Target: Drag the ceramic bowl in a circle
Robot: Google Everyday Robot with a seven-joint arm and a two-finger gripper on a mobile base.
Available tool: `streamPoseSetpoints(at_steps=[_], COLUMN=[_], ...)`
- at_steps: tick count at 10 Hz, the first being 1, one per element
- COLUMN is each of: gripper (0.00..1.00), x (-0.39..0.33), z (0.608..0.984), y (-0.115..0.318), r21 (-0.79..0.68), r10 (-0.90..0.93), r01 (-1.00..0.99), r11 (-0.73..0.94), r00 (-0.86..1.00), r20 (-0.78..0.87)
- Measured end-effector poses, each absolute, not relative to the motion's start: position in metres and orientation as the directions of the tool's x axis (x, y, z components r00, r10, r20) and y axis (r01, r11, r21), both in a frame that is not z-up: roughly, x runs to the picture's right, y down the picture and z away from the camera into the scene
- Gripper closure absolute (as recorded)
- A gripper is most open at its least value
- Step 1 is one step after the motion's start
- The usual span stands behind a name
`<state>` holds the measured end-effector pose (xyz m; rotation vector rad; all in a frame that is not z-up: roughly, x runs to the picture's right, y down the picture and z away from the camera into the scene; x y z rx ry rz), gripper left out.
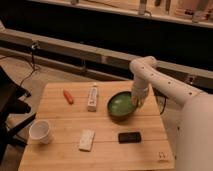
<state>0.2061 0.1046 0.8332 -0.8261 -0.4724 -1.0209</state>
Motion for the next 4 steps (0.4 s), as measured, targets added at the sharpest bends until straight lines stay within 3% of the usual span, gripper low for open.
streamPoseSetpoints(at_steps=[4], gripper=[1.0], x=[0.2001], z=[0.8212], y=[0.1155], r21=[-0.363], r10=[-0.559], r01=[0.895], r11=[0.259], r00=[0.445], r20=[0.7])
